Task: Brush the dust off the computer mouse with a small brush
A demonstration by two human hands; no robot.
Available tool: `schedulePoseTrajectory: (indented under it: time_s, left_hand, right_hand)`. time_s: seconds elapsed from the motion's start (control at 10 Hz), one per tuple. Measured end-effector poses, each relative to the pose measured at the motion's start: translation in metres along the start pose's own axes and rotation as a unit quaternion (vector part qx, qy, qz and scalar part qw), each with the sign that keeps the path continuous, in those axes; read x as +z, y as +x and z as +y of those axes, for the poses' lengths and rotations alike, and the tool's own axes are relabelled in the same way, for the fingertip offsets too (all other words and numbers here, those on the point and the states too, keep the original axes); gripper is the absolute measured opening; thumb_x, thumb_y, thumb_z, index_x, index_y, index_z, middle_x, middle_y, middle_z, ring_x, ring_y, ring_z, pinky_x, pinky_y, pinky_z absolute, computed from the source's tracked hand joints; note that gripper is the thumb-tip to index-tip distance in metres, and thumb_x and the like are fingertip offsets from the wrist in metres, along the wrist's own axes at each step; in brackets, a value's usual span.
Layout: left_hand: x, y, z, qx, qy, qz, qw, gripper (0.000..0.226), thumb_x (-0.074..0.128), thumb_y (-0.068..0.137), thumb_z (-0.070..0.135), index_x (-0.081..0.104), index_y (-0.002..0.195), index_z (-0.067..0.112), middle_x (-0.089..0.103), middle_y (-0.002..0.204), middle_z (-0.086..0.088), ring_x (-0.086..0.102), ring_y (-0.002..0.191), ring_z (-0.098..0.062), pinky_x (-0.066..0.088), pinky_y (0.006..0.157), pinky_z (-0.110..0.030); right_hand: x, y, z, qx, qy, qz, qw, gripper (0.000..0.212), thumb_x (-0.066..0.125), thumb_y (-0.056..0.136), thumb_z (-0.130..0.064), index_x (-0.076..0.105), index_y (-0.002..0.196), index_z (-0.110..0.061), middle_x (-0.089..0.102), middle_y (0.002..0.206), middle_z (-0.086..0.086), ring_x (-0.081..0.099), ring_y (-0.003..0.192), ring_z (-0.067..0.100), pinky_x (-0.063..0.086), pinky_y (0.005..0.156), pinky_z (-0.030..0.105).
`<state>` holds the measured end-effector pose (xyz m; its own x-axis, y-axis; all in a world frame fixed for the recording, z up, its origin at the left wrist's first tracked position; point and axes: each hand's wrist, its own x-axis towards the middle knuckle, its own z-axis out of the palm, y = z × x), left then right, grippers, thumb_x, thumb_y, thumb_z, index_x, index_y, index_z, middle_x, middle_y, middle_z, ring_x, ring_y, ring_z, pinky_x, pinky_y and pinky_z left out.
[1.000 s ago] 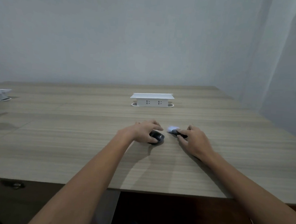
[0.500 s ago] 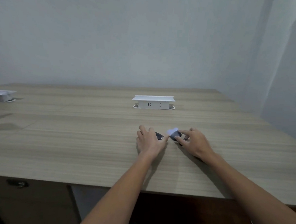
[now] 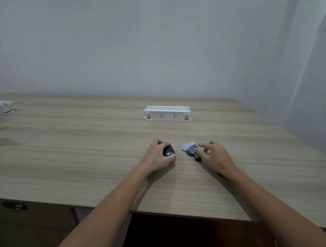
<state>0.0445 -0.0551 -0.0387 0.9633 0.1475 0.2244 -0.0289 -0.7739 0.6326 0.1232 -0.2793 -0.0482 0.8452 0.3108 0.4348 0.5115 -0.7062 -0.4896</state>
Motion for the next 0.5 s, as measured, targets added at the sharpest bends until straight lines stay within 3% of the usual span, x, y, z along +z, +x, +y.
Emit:
schedulePoseTrajectory:
  time_s: [0.2,0.3,0.4,0.5]
  left_hand:
    - [-0.02,0.005,-0.017,0.06,0.002,-0.093,0.994,0.051,0.063,0.09,0.026,0.056,0.141,0.022,0.046,0.139,0.007,0.05,0.123,-0.006,0.035,0.102,-0.017]
    - [-0.026,0.008,-0.021,0.064,-0.01,-0.111,0.992,0.051,0.061,0.093,0.025,0.054,0.143,0.021,0.046,0.143,0.006,0.049,0.131,-0.01,0.039,0.112,-0.025]
    - [-0.033,0.013,-0.033,0.044,-0.038,-0.076,0.995,0.055,0.056,0.097,0.041,0.047,0.149,0.023,0.041,0.152,0.002,0.042,0.142,-0.015,0.03,0.122,-0.033]
    - [-0.038,0.017,-0.047,0.031,-0.007,0.018,0.999,0.057,0.043,0.102,0.045,0.043,0.151,0.016,0.04,0.155,-0.002,0.036,0.146,-0.017,0.024,0.121,-0.031]
  right_hand:
    - [-0.004,-0.001,0.006,-0.011,0.005,-0.002,1.0,0.032,0.057,0.098,-0.038,0.073,0.121,-0.024,0.062,0.094,0.004,0.061,0.097,0.023,0.049,0.089,0.04]
    - [-0.008,-0.001,0.009,-0.009,0.005,-0.005,1.0,0.033,0.057,0.098,-0.036,0.072,0.123,-0.021,0.063,0.099,0.007,0.06,0.1,0.025,0.049,0.093,0.042]
    - [-0.01,-0.001,0.016,-0.015,-0.007,0.012,1.0,0.034,0.058,0.098,-0.035,0.071,0.125,-0.019,0.064,0.104,0.007,0.061,0.1,0.025,0.048,0.094,0.041]
    - [-0.011,0.003,0.022,-0.016,-0.083,0.018,0.996,0.038,0.054,0.098,-0.04,0.068,0.13,-0.023,0.064,0.123,0.004,0.06,0.115,0.024,0.043,0.099,0.039]
